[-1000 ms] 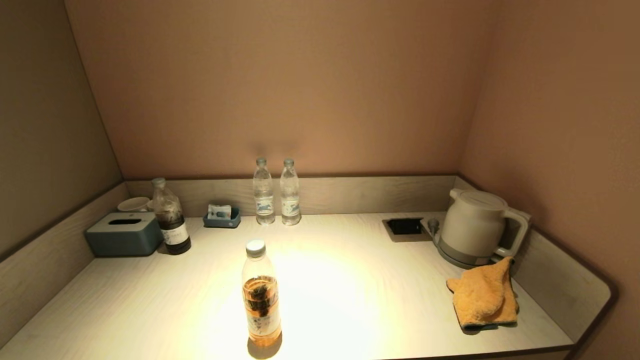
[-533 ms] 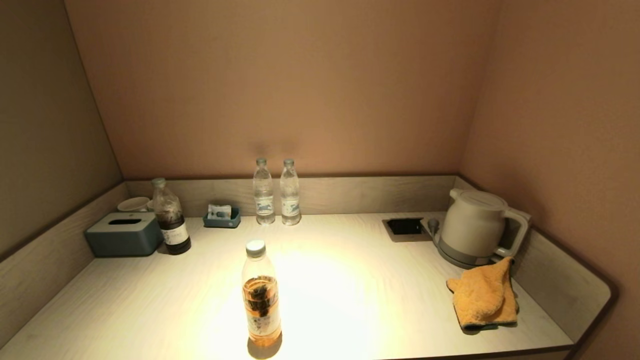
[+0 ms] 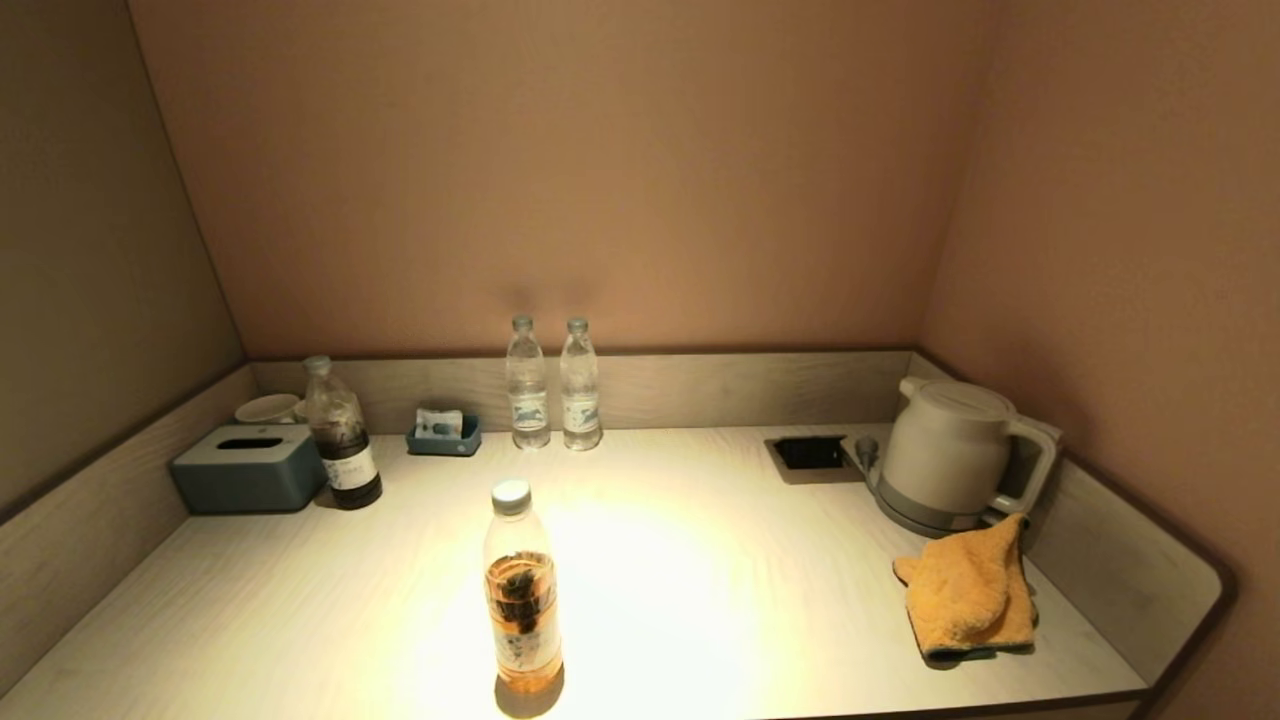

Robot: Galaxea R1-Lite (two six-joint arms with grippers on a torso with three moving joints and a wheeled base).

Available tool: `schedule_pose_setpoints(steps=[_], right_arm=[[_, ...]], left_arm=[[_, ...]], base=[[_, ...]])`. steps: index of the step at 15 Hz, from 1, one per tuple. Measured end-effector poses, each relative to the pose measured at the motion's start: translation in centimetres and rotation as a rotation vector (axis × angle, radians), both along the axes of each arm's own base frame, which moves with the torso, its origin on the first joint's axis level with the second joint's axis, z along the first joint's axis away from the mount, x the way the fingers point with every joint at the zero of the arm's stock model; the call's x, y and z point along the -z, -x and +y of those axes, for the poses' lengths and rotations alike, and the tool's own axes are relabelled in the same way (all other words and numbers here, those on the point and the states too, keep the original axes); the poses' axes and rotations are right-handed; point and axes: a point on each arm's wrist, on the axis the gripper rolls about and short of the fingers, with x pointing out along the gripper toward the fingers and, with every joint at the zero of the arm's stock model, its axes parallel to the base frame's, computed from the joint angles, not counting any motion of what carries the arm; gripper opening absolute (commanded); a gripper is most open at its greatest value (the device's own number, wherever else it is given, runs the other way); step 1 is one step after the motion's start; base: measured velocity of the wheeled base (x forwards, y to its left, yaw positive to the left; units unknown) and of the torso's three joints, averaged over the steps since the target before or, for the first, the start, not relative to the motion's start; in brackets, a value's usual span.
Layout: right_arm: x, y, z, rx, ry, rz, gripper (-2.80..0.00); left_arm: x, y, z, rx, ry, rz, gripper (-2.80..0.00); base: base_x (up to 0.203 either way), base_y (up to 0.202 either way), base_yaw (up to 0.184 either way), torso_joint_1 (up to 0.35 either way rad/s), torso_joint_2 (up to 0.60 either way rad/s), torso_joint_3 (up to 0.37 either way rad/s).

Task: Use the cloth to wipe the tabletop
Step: Pick up the bottle

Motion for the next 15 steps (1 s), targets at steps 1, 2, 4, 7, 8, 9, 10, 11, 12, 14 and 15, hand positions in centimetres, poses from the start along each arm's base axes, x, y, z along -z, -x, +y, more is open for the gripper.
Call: schedule_pose_setpoints(steps=[1,2,4,7,8,9,10,11,12,14,15], right_arm=[[-0.7,0.3,0.0,-0.006,0.001,-0.018,-2.80],[-1.2,0.5,0.0,-0.015,0.003,-0.023,-2.80],[-2.7,1.1,0.1,-0.041,0.005,-0.034,-2.80],[-4.0,1.3,0.2,-0.092,0.006,0.002,-2.80],[-4.7,1.2,0.2,-0.110,0.002,0.012,-2.80],[-5.6,0.8,0.3,-0.130,-0.003,0.032,-2.80],[-6.8,0.2,0.3,-0.153,-0.010,0.055,-2.80],[-7.7,-0.5,0.4,-0.176,-0.017,0.078,-2.80],[-8.7,-1.5,0.4,-0.200,-0.026,0.113,-2.80],[-10.3,-4.5,0.6,-0.251,-0.046,0.199,-2.80],[-10.9,-5.9,0.6,-0.279,-0.055,0.230,-2.80]], left_arm=[[0.0,0.0,0.0,0.000,0.000,0.000,-2.80],[0.0,0.0,0.0,0.000,0.001,0.000,-2.80],[0.0,0.0,0.0,0.000,0.000,0.000,-2.80],[0.0,0.0,0.0,0.000,0.000,0.000,-2.80],[0.0,0.0,0.0,0.000,0.000,0.000,-2.80],[0.0,0.0,0.0,0.000,0.000,0.000,-2.80],[0.0,0.0,0.0,0.000,0.000,0.000,-2.80],[0.0,0.0,0.0,0.000,0.000,0.000,-2.80],[0.0,0.0,0.0,0.000,0.000,0.000,-2.80],[0.0,0.0,0.0,0.000,0.000,0.000,-2.80],[0.0,0.0,0.0,0.000,0.000,0.000,-2.80]], base=[[0.000,0.000,0.000,0.000,0.00,0.000],[0.000,0.000,0.000,0.000,0.00,0.000],[0.000,0.000,0.000,0.000,0.00,0.000],[0.000,0.000,0.000,0.000,0.00,0.000],[0.000,0.000,0.000,0.000,0.00,0.000],[0.000,0.000,0.000,0.000,0.00,0.000],[0.000,0.000,0.000,0.000,0.00,0.000],[0.000,0.000,0.000,0.000,0.00,0.000],[0.000,0.000,0.000,0.000,0.00,0.000],[0.000,0.000,0.000,0.000,0.00,0.000],[0.000,0.000,0.000,0.000,0.00,0.000]])
